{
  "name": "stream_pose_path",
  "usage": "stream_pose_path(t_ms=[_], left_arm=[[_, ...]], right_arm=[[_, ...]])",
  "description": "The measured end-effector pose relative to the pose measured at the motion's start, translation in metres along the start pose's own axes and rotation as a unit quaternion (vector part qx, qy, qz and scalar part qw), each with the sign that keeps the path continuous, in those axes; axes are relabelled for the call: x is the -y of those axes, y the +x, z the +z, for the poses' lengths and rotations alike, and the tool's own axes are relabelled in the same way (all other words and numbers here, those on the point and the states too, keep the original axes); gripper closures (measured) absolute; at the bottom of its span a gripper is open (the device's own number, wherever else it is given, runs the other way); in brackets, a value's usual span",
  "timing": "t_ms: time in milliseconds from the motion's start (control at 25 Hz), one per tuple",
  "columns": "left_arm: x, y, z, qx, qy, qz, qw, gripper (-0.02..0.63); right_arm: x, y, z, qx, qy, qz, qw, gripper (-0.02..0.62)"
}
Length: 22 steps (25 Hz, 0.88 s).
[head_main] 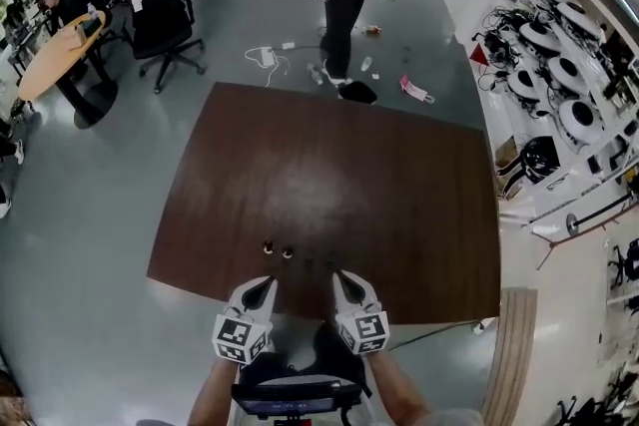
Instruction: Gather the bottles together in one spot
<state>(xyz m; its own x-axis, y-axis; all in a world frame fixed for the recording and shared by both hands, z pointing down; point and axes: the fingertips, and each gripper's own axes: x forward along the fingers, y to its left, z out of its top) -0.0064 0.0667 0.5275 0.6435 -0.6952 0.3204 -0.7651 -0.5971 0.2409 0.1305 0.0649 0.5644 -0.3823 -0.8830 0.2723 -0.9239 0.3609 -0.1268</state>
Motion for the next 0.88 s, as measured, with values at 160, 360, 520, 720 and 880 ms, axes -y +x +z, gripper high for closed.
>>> stream_pose_path(t_ms=[160, 360, 520, 720, 880], left_arm=[[0.004, -0.008, 0.011, 0.009, 0.006, -0.003, 0.9999, 0.604], [0.012, -0.012, 0.023, 0.022, 0.014, -0.012, 0.9996, 0.604], [0.022, -0.014, 0.027, 0.026, 0.018, -0.020, 0.9993, 0.604], [0.026, -0.019, 0.036, 0.035, 0.022, -0.026, 0.9988, 0.604], [0.024, -0.025, 0.041, 0.036, 0.028, -0.027, 0.9986, 0.604]], right_arm=[[-0.010, -0.013, 0.017, 0.012, 0.018, -0.003, 1.000, 0.592], [-0.017, -0.023, 0.038, 0.030, 0.024, -0.004, 0.999, 0.592], [-0.021, -0.030, 0.045, 0.035, 0.018, 0.000, 0.999, 0.592], [-0.026, -0.032, 0.051, 0.038, 0.017, -0.005, 0.999, 0.593], [-0.032, -0.031, 0.058, 0.045, 0.015, -0.005, 0.999, 0.592]])
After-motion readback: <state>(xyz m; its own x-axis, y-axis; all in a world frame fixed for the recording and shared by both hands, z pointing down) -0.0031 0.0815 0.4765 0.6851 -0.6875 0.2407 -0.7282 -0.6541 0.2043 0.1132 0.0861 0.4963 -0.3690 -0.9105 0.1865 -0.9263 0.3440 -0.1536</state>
